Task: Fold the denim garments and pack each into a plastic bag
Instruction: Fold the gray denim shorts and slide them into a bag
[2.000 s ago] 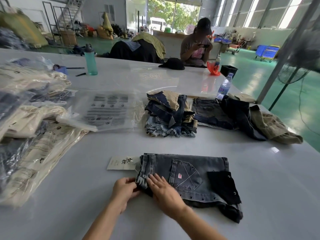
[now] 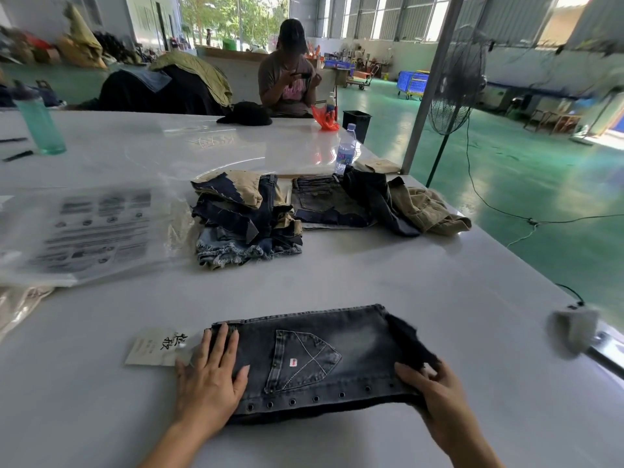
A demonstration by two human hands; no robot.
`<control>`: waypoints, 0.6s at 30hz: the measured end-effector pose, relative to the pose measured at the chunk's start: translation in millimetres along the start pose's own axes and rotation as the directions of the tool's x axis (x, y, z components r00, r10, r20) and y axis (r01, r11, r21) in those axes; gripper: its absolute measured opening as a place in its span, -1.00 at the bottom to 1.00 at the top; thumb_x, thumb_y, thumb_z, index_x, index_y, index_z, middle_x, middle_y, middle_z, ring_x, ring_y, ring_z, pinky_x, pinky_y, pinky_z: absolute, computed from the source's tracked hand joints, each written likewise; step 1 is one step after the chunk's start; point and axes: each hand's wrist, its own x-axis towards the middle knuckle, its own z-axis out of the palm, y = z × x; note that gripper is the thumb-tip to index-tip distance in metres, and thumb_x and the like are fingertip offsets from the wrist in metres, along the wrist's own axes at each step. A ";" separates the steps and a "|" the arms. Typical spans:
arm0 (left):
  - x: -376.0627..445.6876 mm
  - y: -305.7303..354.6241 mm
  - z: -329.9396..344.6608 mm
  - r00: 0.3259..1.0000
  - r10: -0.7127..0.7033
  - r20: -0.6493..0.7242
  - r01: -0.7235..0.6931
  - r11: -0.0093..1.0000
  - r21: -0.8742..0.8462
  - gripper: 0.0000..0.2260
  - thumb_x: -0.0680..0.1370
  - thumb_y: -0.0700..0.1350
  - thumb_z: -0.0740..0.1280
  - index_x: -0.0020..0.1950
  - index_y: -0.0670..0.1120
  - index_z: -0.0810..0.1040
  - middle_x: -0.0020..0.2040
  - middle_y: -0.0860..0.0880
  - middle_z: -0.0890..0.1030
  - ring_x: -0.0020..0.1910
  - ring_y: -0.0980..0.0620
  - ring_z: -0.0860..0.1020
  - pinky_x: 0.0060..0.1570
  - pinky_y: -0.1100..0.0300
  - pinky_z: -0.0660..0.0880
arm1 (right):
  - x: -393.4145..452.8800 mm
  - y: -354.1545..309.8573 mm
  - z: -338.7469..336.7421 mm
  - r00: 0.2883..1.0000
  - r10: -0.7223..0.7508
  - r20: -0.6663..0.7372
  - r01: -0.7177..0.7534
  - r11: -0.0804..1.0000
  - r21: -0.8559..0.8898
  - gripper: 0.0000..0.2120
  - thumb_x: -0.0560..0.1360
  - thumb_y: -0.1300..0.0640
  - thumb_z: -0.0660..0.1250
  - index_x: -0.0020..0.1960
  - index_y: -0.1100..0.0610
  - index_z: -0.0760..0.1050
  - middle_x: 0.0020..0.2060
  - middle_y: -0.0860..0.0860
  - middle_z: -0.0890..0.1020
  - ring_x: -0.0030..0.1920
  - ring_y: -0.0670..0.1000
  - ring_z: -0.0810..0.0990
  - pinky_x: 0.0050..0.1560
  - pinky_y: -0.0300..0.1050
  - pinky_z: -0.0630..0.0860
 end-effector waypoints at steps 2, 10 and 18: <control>-3.7 0.9 3.9 0.999 0.011 -0.051 -0.010 0.999 0.033 -0.24 0.60 0.23 -0.27 0.19 -0.18 0.61 0.25 -0.15 0.56 0.19 -0.25 0.54 -0.17 -0.47 0.42 | -2.5 -6.0 -4.2 0.999 0.034 -0.038 -0.043 0.961 -0.272 -0.72 0.29 0.55 0.35 -0.14 0.24 0.44 -0.28 0.21 0.58 -0.41 0.11 0.55 -0.41 -0.12 0.47; 8.1 17.7 3.9 0.988 -0.151 0.003 0.150 0.981 0.124 -0.39 0.58 0.24 -0.04 0.57 0.04 -0.08 0.56 0.02 -0.20 0.53 -0.03 -0.22 0.33 -0.40 -0.26 | 18.7 -58.3 19.4 0.928 -0.363 -0.080 -0.075 0.029 -0.997 -0.65 0.49 0.22 0.20 0.26 0.12 0.30 0.26 0.07 0.45 0.25 0.13 0.44 0.09 -0.03 0.42; -6.2 31.5 5.3 0.987 -0.009 -0.159 0.019 0.998 0.057 -0.22 0.48 0.32 -0.29 0.47 -0.14 0.23 0.48 -0.26 0.19 0.47 0.02 -0.41 0.40 -0.21 -0.21 | 88.2 -22.7 96.2 0.951 -0.079 0.298 0.285 -0.140 -0.948 -0.53 0.60 -0.20 0.07 0.45 -0.06 0.23 0.41 -0.08 0.34 0.46 0.01 0.22 0.37 0.42 -0.01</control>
